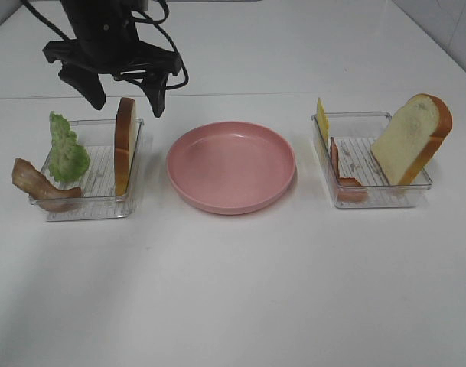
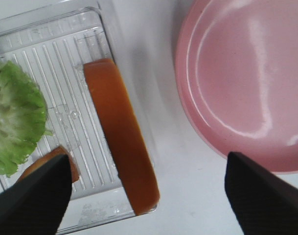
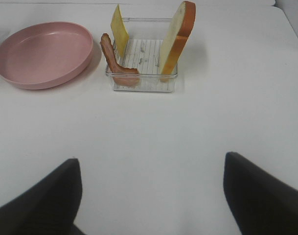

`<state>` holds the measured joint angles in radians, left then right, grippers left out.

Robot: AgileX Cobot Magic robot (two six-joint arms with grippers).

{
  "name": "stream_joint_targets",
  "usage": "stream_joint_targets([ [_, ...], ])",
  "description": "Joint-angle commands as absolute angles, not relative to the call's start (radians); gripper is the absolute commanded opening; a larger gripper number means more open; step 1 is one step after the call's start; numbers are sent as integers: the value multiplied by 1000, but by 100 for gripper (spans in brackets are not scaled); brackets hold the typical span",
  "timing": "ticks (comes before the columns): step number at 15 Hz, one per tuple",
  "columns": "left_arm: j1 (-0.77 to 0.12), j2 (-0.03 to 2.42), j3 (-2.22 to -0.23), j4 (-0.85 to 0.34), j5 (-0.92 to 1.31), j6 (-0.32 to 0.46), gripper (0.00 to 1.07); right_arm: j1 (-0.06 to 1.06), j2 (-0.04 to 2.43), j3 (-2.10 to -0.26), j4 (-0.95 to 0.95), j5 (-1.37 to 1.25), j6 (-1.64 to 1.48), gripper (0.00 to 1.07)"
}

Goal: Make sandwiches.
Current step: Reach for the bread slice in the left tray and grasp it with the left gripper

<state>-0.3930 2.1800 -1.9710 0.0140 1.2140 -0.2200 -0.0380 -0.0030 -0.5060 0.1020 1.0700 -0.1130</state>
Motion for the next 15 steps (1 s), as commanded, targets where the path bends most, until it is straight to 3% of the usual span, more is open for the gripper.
stream_joint_targets([
  [1, -399, 2198, -1977, 45, 1264, -232, 81, -43, -17, -503, 102, 1061, -118, 76],
  [4, -399, 2231, -1977, 53, 1202, -238, 80, -43, -17, -503, 102, 1061, -118, 76],
  [10, -391, 2263, -1977, 72, 1193, -275, 66, -43, -17, -503, 102, 1061, -118, 76],
  [15, -391, 2263, -1977, 75, 1193, -275, 21, -43, -17, -503, 102, 1061, -118, 76],
])
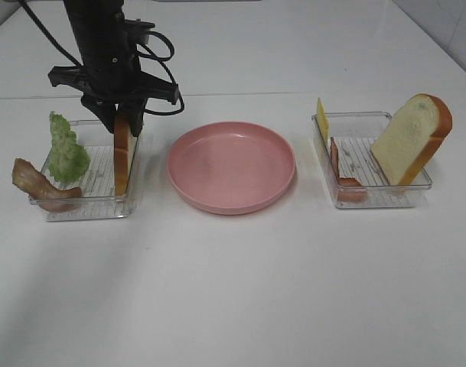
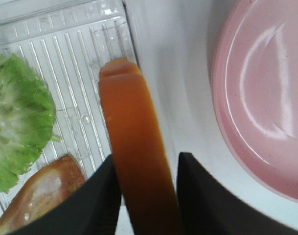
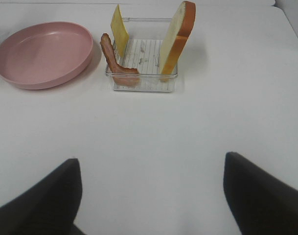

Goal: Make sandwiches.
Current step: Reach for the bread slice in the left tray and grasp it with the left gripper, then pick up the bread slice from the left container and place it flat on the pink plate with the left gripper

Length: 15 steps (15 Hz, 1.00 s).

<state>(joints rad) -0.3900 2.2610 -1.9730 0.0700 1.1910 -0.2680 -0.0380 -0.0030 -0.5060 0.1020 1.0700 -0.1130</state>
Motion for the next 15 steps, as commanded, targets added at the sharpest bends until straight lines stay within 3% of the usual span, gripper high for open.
stream_joint_targets([
  [1, -391, 2263, -1977, 75, 1193, -275, 12, -43, -17, -503, 102, 1061, -118, 76],
  [2, -391, 2263, -1978, 76, 1196, -275, 0, -43, -17, -503, 102, 1061, -118, 76],
  [9, -391, 2213, -2176, 41, 1286, -272, 0, -43, -17, -503, 102, 1061, -118, 76],
  [15, -379, 2174, -2304, -190, 1270, -100, 0, -43, -17, -503, 102, 1061, -118, 76],
])
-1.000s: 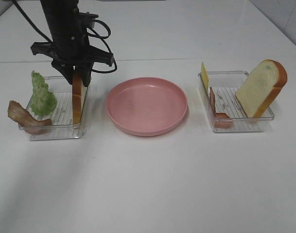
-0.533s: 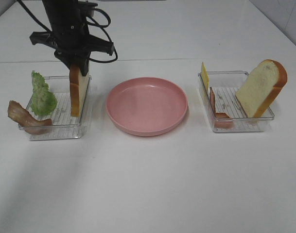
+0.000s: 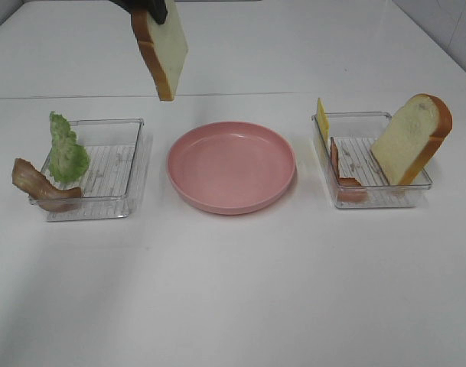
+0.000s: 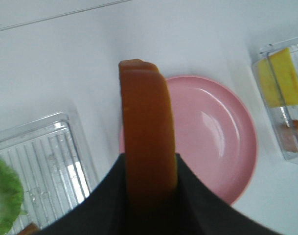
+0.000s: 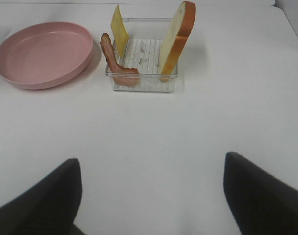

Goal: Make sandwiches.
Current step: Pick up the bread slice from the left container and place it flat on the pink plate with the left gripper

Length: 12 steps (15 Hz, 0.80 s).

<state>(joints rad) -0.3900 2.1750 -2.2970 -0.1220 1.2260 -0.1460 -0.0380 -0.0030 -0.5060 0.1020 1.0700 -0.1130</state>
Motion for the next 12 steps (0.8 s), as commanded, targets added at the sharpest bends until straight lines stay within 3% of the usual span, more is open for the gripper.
stream_joint_targets([
  [1, -363, 2183, -2302, -268, 1272, -71, 0, -43, -17, -503, 102, 1061, -118, 76],
  [4, -260, 2253, -2301, -603, 1273, 30, 0, -43, -17, -503, 102, 1061, -118, 76],
  [5, -260, 2253, -2301, -603, 1273, 30, 0, -43, -17, -503, 102, 1061, -118, 76],
  [7, -243, 2339, -2301, -724, 1273, 90, 0, -43, -17, -503, 102, 1061, -118, 76],
  [12, -243, 2478, -2301, -860, 1269, 97, 0, -43, -17, -503, 102, 1061, -118, 76],
])
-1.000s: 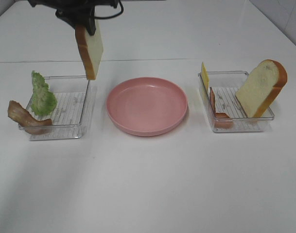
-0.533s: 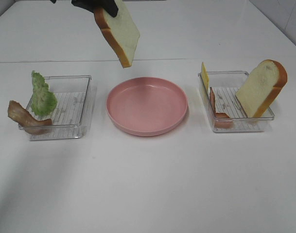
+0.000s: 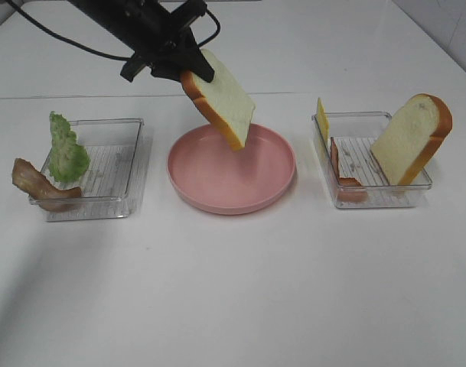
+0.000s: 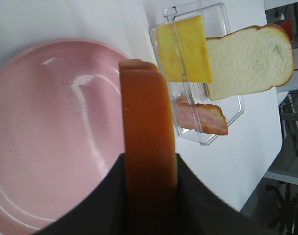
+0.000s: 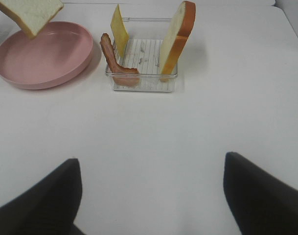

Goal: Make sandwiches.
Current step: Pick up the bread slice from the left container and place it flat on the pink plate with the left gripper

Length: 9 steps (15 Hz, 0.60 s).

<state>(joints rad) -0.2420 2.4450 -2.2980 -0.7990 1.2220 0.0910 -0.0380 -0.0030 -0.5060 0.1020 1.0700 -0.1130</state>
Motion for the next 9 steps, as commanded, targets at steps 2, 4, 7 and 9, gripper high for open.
stream_joint_targets([
  [2, -249, 2523, -2301, -891, 1270, 97, 0, -43, -17, -503, 102, 1061, -118, 76],
  [4, -260, 2545, -2301, -890, 1269, 97, 0, -43, -17, -503, 102, 1061, -118, 76],
  [7, -271, 2575, -2301, -899, 1239, 104, 0, -43, -17, -503, 102, 1061, -118, 76],
  [9, -275, 2581, -2301, -909, 1237, 108, 0, -43, -17, -503, 102, 1061, -118, 76],
])
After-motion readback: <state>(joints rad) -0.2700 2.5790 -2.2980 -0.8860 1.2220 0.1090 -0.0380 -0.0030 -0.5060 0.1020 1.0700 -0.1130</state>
